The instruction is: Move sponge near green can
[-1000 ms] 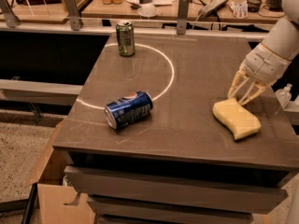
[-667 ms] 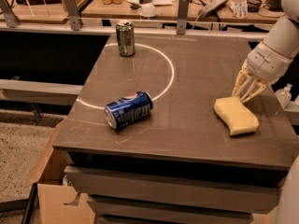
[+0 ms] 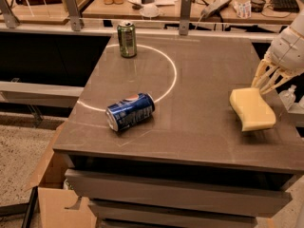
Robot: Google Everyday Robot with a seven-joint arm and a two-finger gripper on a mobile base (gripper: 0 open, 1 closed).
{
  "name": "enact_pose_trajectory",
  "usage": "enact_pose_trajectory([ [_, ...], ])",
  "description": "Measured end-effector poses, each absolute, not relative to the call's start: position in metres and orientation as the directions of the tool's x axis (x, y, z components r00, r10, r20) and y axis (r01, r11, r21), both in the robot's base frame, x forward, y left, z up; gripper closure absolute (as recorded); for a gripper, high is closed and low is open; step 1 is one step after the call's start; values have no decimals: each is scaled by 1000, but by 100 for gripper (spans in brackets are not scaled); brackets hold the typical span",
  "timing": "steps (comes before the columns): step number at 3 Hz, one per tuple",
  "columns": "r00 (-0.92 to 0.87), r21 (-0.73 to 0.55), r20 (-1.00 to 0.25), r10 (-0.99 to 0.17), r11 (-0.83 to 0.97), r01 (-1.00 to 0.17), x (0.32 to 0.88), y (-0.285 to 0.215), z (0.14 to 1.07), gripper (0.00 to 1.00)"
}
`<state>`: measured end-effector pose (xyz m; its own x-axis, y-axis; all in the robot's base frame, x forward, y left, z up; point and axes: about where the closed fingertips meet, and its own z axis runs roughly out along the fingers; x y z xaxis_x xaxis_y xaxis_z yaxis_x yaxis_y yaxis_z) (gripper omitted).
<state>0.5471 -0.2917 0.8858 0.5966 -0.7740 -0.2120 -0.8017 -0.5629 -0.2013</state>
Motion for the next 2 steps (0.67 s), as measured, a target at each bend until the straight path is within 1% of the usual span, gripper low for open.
enact_pose_trajectory([
  [1, 549, -209, -203, -811, -512, -833, 547, -294, 901, 66],
  [2, 461, -199, -232, -856, -422, -884, 551, -294, 905, 89],
])
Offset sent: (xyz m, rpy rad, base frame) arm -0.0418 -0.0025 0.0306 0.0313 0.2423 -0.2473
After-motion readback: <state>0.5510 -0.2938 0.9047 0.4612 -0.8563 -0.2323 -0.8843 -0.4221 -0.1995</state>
